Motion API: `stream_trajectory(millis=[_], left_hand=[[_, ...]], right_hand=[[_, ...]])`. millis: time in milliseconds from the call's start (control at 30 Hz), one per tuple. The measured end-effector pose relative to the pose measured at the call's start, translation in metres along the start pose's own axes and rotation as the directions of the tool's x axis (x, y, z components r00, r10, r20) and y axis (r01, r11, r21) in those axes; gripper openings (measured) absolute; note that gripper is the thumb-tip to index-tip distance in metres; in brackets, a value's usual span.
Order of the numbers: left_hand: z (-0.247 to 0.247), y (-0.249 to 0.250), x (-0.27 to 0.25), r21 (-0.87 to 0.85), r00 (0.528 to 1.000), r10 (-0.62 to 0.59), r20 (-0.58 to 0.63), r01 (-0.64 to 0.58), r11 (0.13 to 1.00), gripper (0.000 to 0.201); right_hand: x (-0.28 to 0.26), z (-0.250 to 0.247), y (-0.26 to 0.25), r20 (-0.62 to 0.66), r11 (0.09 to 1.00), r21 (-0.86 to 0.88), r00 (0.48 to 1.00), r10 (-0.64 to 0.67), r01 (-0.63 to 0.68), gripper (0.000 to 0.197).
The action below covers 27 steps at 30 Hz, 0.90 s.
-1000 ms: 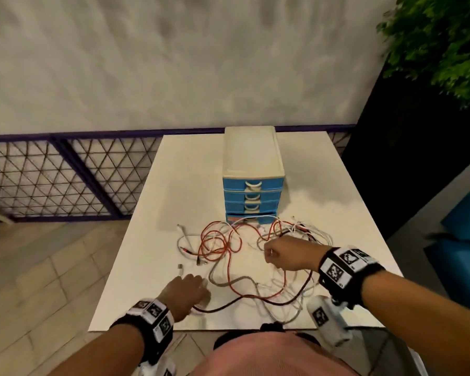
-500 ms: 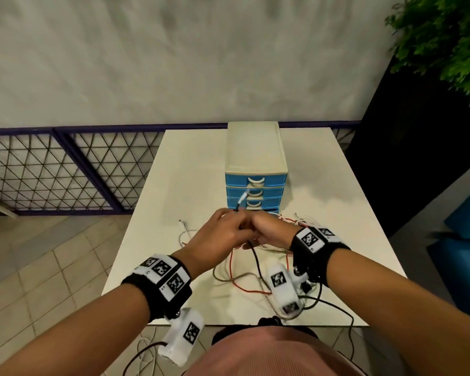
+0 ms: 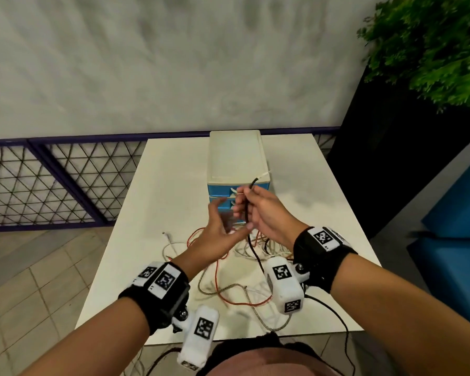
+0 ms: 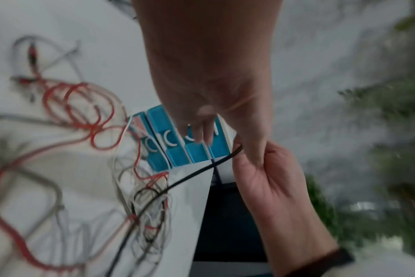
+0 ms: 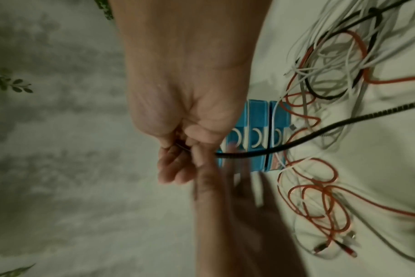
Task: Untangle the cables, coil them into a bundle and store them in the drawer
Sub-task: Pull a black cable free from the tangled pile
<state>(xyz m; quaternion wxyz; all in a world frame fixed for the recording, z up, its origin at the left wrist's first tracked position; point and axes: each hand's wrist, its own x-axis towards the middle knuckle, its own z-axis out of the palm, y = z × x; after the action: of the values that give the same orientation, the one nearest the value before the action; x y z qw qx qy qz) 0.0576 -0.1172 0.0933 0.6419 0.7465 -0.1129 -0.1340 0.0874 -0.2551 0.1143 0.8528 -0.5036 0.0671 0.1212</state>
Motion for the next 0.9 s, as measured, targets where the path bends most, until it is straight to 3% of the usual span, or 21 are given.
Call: stream_trajectory(millis=[33, 100, 133, 167, 233, 300, 433, 533, 600, 700, 833, 900], left_hand=[[0.007, 0.002, -0.002, -0.112, 0.987, -0.089, 0.136, 0.104, 0.988, 0.046], [0.017, 0.001, -0.007, -0.192, 0.928, -0.156, 0.339, 0.23, 0.954, 0.013], [0.02, -0.001, -0.008, -0.177, 0.904, -0.157, 0.398, 0.244, 0.953, 0.005], [0.02, -0.007, -0.01, -0.097, 0.89, -0.164, 0.426, 0.225, 0.969, 0.016], [0.014, -0.022, -0.014, 0.134, 0.875, -0.205, 0.438, 0.162, 0.978, 0.027], [-0.004, -0.042, -0.017, 0.296, 0.891, -0.222, 0.397, 0.105, 0.949, 0.031], [-0.045, -0.089, -0.026, 0.442, 0.897, -0.266, 0.352, 0.091, 0.892, 0.035], [-0.055, -0.101, -0.023, 0.534, 0.888, -0.27, 0.372, 0.033, 0.845, 0.038], [-0.045, -0.093, -0.014, 0.491, 0.92, -0.214, 0.329, 0.027, 0.871, 0.03], [-0.017, -0.058, 0.005, 0.465, 0.96, -0.062, 0.272, -0.075, 0.882, 0.027], [0.016, -0.007, 0.022, 0.37, 0.954, 0.172, 0.244, -0.256, 0.893, 0.017], [0.023, 0.003, 0.021, 0.304, 0.949, 0.214, 0.23, -0.28, 0.911, 0.021]], right_hand=[[-0.001, 0.003, -0.003, 0.007, 1.0, 0.017, 1.0, 0.004, -0.004, 0.02], [-0.002, 0.008, -0.009, 0.038, 1.0, 0.0, 0.999, 0.025, -0.025, 0.021], [-0.001, 0.008, -0.012, 0.044, 0.998, -0.064, 0.999, 0.013, -0.01, 0.024], [-0.001, 0.008, -0.015, 0.046, 0.988, -0.153, 0.999, -0.01, 0.017, 0.027], [-0.003, 0.006, -0.021, 0.053, 0.945, -0.318, 0.996, -0.066, 0.08, 0.033], [-0.003, -0.002, -0.026, 0.05, 0.885, -0.449, 0.992, -0.117, 0.128, 0.035], [-0.006, -0.025, -0.03, -0.051, 0.75, -0.632, 0.956, -0.289, 0.193, 0.033], [-0.009, -0.046, -0.026, -0.049, 0.526, -0.818, 0.882, -0.468, 0.234, 0.025], [-0.014, -0.051, -0.02, 0.013, 0.432, -0.87, 0.887, -0.462, 0.238, 0.022], [-0.02, -0.05, -0.01, 0.141, 0.367, -0.892, 0.934, -0.328, 0.264, 0.026], [-0.02, -0.055, 0.004, 0.262, 0.241, -0.917, 0.936, -0.236, 0.317, 0.019], [-0.021, -0.057, 0.004, 0.229, 0.265, -0.918, 0.94, -0.254, 0.295, 0.026]])
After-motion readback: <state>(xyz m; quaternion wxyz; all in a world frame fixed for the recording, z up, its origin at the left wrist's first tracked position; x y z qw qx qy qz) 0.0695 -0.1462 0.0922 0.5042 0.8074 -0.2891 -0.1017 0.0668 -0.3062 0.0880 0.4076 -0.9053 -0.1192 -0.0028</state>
